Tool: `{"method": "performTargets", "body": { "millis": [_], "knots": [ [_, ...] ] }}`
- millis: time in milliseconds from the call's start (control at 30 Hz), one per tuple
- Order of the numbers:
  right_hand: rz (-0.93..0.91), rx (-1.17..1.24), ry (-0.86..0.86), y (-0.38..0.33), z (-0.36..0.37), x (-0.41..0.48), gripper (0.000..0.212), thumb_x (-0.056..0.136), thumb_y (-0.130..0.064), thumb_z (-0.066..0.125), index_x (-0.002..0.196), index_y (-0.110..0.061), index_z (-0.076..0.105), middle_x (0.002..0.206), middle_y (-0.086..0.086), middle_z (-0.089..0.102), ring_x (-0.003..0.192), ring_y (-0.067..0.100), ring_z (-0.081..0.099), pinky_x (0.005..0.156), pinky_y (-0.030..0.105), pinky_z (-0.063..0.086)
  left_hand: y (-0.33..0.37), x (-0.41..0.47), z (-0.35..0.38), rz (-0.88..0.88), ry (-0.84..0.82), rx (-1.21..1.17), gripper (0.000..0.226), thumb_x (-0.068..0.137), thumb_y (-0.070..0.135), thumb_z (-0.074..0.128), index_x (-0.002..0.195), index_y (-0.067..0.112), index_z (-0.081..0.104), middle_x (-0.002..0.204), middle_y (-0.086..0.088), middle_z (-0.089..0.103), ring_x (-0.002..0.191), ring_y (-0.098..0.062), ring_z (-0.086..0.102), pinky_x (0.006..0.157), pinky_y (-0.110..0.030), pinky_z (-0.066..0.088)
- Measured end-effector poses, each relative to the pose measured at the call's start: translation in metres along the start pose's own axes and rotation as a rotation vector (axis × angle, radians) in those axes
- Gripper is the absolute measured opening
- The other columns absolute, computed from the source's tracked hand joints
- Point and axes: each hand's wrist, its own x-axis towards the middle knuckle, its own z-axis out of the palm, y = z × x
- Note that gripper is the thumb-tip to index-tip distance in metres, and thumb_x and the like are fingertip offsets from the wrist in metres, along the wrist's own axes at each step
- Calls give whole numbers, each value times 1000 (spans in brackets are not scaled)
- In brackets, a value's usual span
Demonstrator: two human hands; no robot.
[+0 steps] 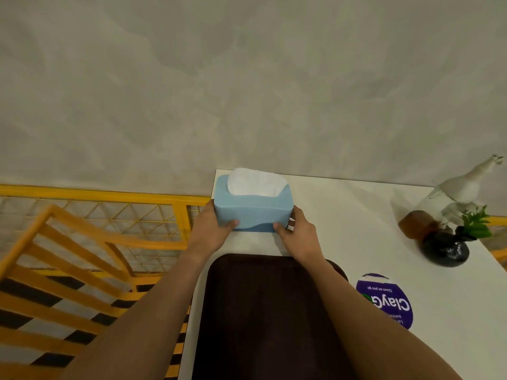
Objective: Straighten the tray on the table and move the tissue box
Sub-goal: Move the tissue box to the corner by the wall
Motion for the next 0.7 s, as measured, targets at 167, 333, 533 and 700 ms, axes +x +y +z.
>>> {"method": "performTargets", "body": {
  "millis": [167,333,533,700],
  "knots": [
    [-44,15,7,8,6,34,59,89,-34,72,141,-23,45,127,-7,63,113,19,62,81,14,41,-12,35,7,-5,-19,75,82,77,35,82,143,11,38,134,-9,58,123,-30,55,94,-44,52],
    [-82,2,-8,6,8,65,56,87,-34,73,137,-24,48,117,-13,61,109,17,63,76,13,40,-23,67,10,-11,-69,143,75,81,31,79,138,8,37,128,-12,62,117,-35,60,75,-33,44],
    [-108,-47,-15,11,14,98,62,88,-37,73,141,-20,44,126,-2,65,107,19,64,68,5,36,-32,100,13,-4,-64,172,75,84,31,76,144,11,36,130,-12,63,117,-34,59,80,-31,45],
    [-130,-95,-21,13,19,115,60,89,-32,72,140,-17,45,123,4,67,105,24,65,76,23,43,-34,118,12,17,-55,205,68,85,31,75,140,8,43,125,-14,66,111,-36,61,77,-30,43]
  ]
}}
